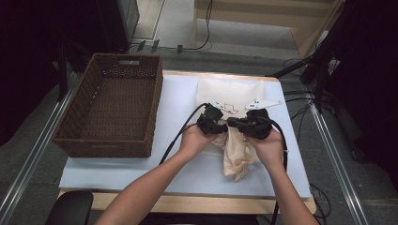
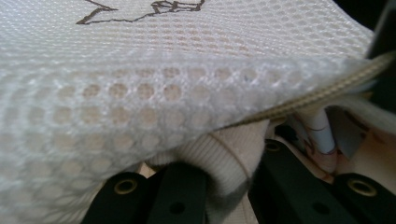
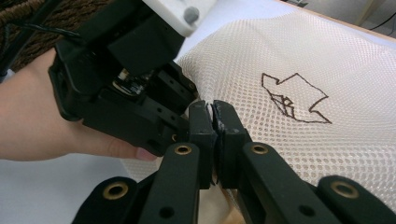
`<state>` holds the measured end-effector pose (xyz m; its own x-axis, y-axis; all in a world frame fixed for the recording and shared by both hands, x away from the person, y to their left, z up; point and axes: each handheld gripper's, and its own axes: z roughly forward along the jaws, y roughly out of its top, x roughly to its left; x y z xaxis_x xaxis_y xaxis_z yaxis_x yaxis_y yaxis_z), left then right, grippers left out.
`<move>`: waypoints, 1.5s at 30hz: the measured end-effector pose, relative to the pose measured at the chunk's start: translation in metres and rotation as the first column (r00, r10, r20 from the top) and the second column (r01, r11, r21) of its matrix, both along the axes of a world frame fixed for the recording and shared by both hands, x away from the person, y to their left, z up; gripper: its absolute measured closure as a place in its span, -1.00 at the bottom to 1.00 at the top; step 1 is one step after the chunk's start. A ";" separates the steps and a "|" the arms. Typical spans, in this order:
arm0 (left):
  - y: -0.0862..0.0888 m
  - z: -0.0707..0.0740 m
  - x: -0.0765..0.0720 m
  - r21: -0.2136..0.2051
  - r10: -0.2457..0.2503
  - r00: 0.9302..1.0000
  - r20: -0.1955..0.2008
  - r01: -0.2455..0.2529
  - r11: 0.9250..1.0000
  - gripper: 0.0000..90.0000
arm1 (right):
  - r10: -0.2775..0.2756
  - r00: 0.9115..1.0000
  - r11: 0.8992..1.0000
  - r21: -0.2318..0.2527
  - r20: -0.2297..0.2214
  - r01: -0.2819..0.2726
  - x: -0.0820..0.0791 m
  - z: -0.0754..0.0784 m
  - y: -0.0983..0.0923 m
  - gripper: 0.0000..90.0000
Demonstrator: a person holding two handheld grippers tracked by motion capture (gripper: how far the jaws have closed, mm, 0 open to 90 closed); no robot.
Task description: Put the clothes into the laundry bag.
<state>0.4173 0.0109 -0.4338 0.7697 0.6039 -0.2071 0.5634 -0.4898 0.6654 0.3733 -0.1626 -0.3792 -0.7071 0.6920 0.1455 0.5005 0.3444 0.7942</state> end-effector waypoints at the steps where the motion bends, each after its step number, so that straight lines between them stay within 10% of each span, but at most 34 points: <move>1: -0.001 -0.002 0.001 -0.001 0.002 1.000 0.001 -0.002 1.000 0.95 | -0.001 1.000 1.000 0.001 -0.006 0.001 0.000 0.000 0.000 0.98; 9: 0.000 -0.005 0.004 -0.026 0.005 1.000 -0.006 -0.005 1.000 0.87 | -0.005 1.000 1.000 -0.008 -0.014 0.005 0.002 -0.004 0.000 0.98; 26: 0.017 0.020 -0.020 -0.026 -0.067 0.998 -0.016 0.066 0.997 0.08 | -0.014 1.000 1.000 0.006 -0.006 0.014 0.002 -0.002 -0.005 0.98; 45: 0.060 0.040 -0.057 -0.076 -0.083 0.997 -0.001 0.082 0.994 -0.01 | -0.014 1.000 1.000 0.002 -0.005 0.014 0.002 -0.002 -0.005 0.97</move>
<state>0.3605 0.0709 -0.3938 0.8153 0.5210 -0.2528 0.5258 -0.4832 0.7000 0.3753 -0.1675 -0.3814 -0.6968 0.7013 0.1509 0.5095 0.3358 0.7922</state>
